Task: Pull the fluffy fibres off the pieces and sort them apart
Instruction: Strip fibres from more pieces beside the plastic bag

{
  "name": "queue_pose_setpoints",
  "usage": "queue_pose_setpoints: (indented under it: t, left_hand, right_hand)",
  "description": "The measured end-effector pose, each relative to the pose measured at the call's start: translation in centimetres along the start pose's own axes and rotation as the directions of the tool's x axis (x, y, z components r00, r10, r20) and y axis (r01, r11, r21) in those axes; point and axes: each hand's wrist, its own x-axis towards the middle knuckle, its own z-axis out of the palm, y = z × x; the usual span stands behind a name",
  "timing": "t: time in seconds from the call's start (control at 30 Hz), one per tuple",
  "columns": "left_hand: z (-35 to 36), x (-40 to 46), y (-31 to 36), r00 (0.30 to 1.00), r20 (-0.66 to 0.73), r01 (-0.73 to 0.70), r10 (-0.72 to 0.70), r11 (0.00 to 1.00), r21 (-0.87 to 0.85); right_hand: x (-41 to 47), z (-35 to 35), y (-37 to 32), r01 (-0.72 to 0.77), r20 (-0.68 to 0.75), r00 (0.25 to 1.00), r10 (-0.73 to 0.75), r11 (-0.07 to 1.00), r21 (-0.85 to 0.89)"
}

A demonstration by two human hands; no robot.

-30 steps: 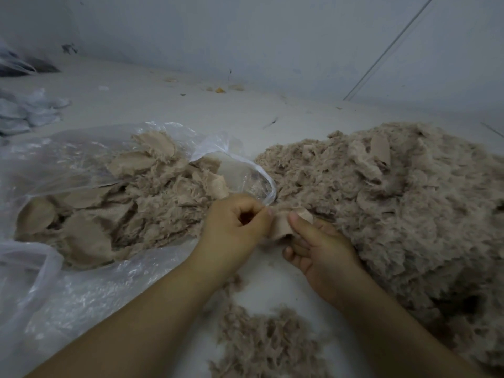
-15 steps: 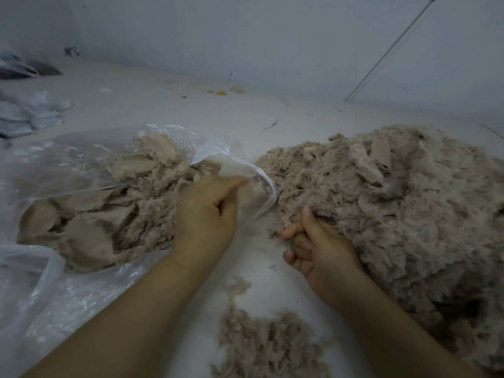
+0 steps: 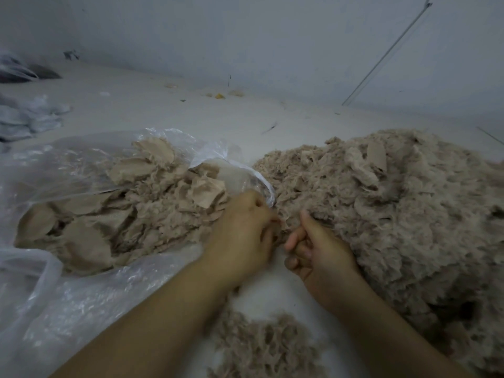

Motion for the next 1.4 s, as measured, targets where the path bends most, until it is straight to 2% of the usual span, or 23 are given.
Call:
queue_pose_setpoints:
  t: [0.03, 0.1, 0.23, 0.3, 0.4, 0.5, 0.57, 0.67, 0.8, 0.87, 0.93, 1.0, 1.03, 1.07, 1.1, 1.13, 1.17, 1.2, 1.23, 1.3, 1.33, 1.37, 1.4]
  left_hand:
    - [0.6, -0.1, 0.2, 0.996, 0.088, 0.019, -0.004, 0.984, -0.175]
    - [1.2, 0.2, 0.2, 0.984, 0.177, 0.064, -0.003, 0.938, -0.342]
    - [1.8, 0.8, -0.1, 0.935, 0.351, 0.184, -0.05, 0.915, -0.36]
    - [2.0, 0.7, -0.2, 0.922, 0.378, 0.226, -0.087, 0.912, -0.341]
    - [2.0, 0.3, -0.2, 0.924, 0.304, 0.349, -0.233, 0.839, -0.418]
    - [1.7, 0.1, -0.2, 0.89, 0.234, 0.454, -0.391, 0.706, -0.544]
    - [1.4, -0.1, 0.0, 0.896, 0.202, 0.429, -0.395, 0.659, -0.617]
    - [0.7, -0.5, 0.8, 0.933, 0.144, 0.335, -0.331, 0.643, -0.689]
    - [0.1, -0.4, 0.2, 0.909, -0.007, 0.253, -0.416, 0.567, -0.784]
    - [0.0, -0.4, -0.2, 0.889, 0.011, 0.285, -0.457, 0.535, -0.795]
    - [0.0, -0.4, -0.6, 0.881, 0.108, 0.366, -0.46, 0.52, -0.772]
    - [-0.2, -0.6, -1.0, 0.867, 0.343, 0.483, -0.362, 0.439, -0.757]
    - [-0.6, -0.6, -1.2, 0.836, 0.503, 0.549, -0.221, 0.365, -0.752]
    - [-1.1, -0.6, -1.4, 0.769, 0.639, 0.616, -0.026, 0.299, -0.729]
    - [-1.6, -0.7, -1.6, 0.684, 0.714, 0.661, 0.15, 0.285, -0.694]
    - [-1.9, -0.7, -1.7, 0.62, 0.745, 0.672, 0.247, 0.323, -0.666]
    - [-1.9, -0.8, -1.8, 0.604, 0.755, 0.656, 0.255, 0.379, -0.653]
    - [-1.5, -0.8, -1.7, 0.645, 0.741, 0.621, 0.187, 0.436, -0.651]
    - [-1.0, -0.9, -1.4, 0.727, 0.683, 0.569, 0.068, 0.498, -0.655]
    - [0.2, -0.7, -0.8, 0.881, 0.432, 0.451, -0.192, 0.615, -0.647]
    - [0.8, -0.4, -0.7, 0.912, 0.288, 0.41, -0.292, 0.646, -0.644]
    - [1.2, -0.2, -0.8, 0.914, 0.189, 0.392, -0.359, 0.66, -0.641]
    - [1.6, 0.1, -0.9, 0.908, 0.146, 0.391, -0.392, 0.672, -0.629]
  right_hand:
    - [0.0, 0.0, -0.1, -0.007, 0.0, 1.0, 0.007, 1.0, 0.004]
    - [0.0, 0.2, -0.1, -0.02, -0.001, 1.0, 0.02, 1.0, 0.018]
    - [0.0, 0.2, 0.0, -0.021, -0.018, 1.0, 0.022, 0.999, 0.031]
    - [0.0, 0.2, 0.0, -0.009, -0.013, 1.0, 0.01, 0.999, 0.042]
    - [0.0, 0.2, 0.1, 0.009, -0.015, 1.0, -0.008, 0.997, 0.077]
    - [0.1, 0.2, 0.1, 0.023, 0.009, 1.0, -0.024, 0.997, 0.079]
    - [0.1, 0.2, 0.0, 0.011, 0.015, 1.0, -0.012, 0.998, 0.058]
    - [0.1, 0.2, -0.2, -0.019, -0.005, 1.0, 0.019, 0.998, 0.052]
    - [0.3, 0.3, -0.2, -0.035, -0.068, 0.997, 0.041, 0.995, 0.092]
    - [0.3, 0.3, -0.1, -0.035, -0.079, 0.996, 0.044, 0.993, 0.11]
    - [0.4, 0.3, -0.1, -0.038, -0.065, 0.997, 0.046, 0.992, 0.116]
    - [0.3, 0.3, -0.2, -0.038, -0.046, 0.998, 0.042, 0.995, 0.097]
    - [0.3, 0.3, -0.2, -0.037, -0.035, 0.999, 0.04, 0.996, 0.081]
    - [0.2, 0.2, -0.1, -0.036, -0.029, 0.999, 0.038, 0.997, 0.068]
    - [0.2, 0.2, -0.1, -0.036, -0.024, 0.999, 0.037, 0.997, 0.063]
    - [0.1, 0.2, -0.1, -0.033, -0.019, 0.999, 0.035, 0.997, 0.066]
    - [0.1, 0.3, -0.1, -0.028, -0.014, 0.999, 0.029, 0.997, 0.071]
    - [0.1, 0.3, -0.1, -0.023, -0.012, 1.0, 0.024, 0.997, 0.077]
    - [0.1, 0.4, -0.2, -0.023, -0.017, 1.0, 0.025, 0.996, 0.091]
    - [0.1, 0.5, -0.2, -0.036, -0.034, 0.999, 0.041, 0.99, 0.137]
    - [0.0, 0.5, -0.2, -0.038, -0.038, 0.998, 0.044, 0.988, 0.151]
    - [0.0, 0.5, -0.3, -0.036, -0.039, 0.998, 0.042, 0.987, 0.157]
    - [-0.1, 0.5, -0.3, -0.032, -0.038, 0.999, 0.039, 0.986, 0.163]
